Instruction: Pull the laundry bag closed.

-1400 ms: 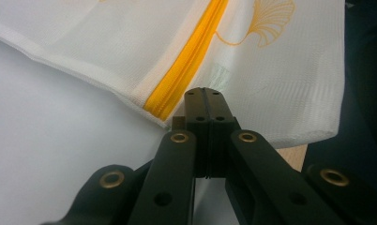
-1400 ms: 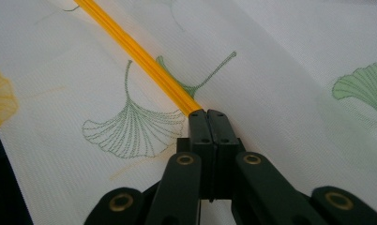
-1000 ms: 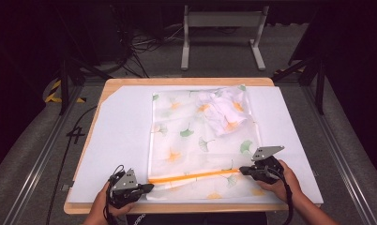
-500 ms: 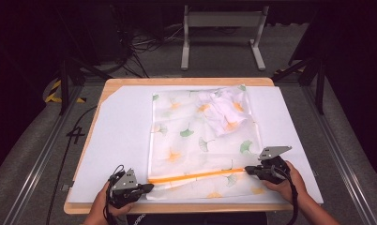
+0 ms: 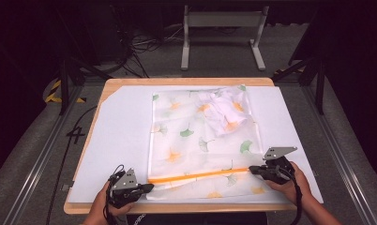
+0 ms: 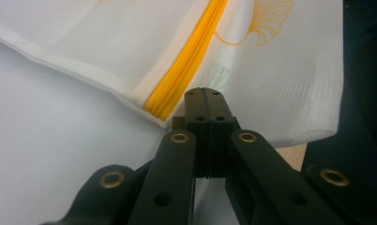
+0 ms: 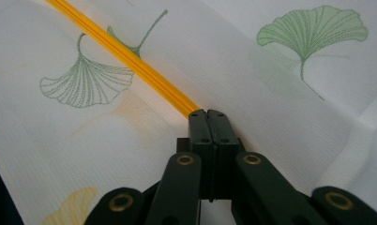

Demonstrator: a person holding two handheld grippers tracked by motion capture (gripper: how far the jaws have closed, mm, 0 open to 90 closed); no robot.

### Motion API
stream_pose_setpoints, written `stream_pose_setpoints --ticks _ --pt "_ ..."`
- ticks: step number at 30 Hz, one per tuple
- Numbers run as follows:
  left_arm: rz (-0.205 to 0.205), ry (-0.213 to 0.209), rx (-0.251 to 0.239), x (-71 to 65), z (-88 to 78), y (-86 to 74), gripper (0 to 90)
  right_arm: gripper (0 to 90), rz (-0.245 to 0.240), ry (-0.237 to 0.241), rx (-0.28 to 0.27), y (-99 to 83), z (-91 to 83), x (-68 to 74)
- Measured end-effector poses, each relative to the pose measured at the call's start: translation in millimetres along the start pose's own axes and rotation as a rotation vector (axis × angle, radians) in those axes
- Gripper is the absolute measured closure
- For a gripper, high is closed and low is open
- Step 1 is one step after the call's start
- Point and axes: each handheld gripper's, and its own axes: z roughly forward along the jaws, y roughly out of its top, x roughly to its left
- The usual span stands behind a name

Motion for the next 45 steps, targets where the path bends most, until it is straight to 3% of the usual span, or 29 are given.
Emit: stream_pose_setpoints --ticks 45 --pt "-0.003 -0.005 -0.002 0.7 0.1 -0.1 90.0 90.0 0.054 -0.052 -0.007 -19.5 -20.3 -15.5"
